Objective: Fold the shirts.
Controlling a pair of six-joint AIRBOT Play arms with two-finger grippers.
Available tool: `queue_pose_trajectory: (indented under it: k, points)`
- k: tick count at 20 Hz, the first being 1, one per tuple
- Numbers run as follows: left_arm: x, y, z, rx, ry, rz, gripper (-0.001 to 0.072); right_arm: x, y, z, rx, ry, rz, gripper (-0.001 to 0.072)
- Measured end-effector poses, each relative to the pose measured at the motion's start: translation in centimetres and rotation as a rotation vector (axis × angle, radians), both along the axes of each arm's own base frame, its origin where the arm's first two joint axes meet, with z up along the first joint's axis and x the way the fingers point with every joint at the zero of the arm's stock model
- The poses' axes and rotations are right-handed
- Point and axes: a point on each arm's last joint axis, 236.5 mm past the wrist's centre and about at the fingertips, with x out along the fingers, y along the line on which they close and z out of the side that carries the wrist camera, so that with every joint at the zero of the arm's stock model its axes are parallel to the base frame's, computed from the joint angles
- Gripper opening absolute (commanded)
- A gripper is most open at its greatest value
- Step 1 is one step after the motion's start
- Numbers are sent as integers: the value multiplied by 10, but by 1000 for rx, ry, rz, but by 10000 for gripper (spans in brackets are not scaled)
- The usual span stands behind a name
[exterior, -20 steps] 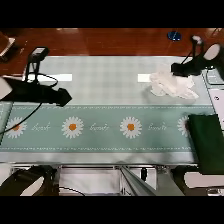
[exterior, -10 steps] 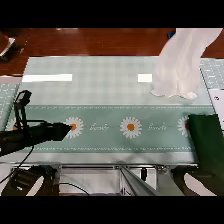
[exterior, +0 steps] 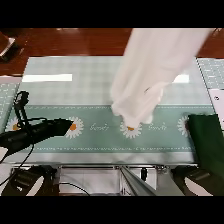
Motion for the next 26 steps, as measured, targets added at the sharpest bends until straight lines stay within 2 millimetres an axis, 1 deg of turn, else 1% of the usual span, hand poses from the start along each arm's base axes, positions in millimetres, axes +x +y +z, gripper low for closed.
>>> queue_pose_trajectory:
  k: [1,3,5,7,8,10,12,13,14,15,16,17,18,19,20,21,22,23,24,25,26]
  points:
    - [3,0,2,-4,-12,6,509,-6,18,-11,-19,35,59,19]
    - [5,0,3,-7,-23,12,509,-13,55,-41,-55,123,166,19]
    - [6,0,4,-8,-27,14,508,-14,92,-81,-93,234,251,19]
    - [6,1,5,-10,-30,15,508,-5,121,-132,-135,361,283,19]
    - [7,0,5,-10,-31,15,509,3,132,-163,-153,432,280,19]
    - [6,0,4,-9,-28,13,509,17,148,-225,-179,572,256,19]
    - [4,0,2,-6,-18,9,508,28,158,-290,-202,714,217,19]
    - [2,0,1,-4,-10,6,509,32,162,-319,-205,777,198,67]
    - [1,0,0,-4,-3,3,509,34,163,-345,-216,833,182,290]
    - [1,0,0,-5,-3,2,509,34,165,-367,-224,888,167,405]
    - [0,-1,0,-5,-1,1,509,37,164,-382,-225,922,153,406]
    - [0,-1,-1,-6,2,0,509,40,161,-391,-226,945,140,406]
    - [-1,-1,-1,-6,4,-1,508,49,152,-395,-219,957,114,406]
    - [-1,-1,-1,-7,6,-1,509,63,137,-392,-210,953,77,405]
    - [-2,-2,-1,-12,10,-4,509,76,117,-386,-199,948,39,405]
    - [-5,-4,-3,-17,26,-10,509,94,89,-377,-179,931,-21,404]
    - [-8,-7,-6,-30,49,-16,509,110,56,-369,-164,921,-89,404]
    - [-15,-12,-13,-48,89,-27,509,124,16,-364,-151,920,-171,404]
    - [-22,-17,-22,-67,134,-37,509,132,-21,-362,-136,929,-247,404]
    - [-30,-24,-32,-94,184,-47,509,135,-62,-367,-123,954,-328,404]
    - [-39,-32,-44,-122,238,-63,509,132,-94,-375,-110,982,-395,404]
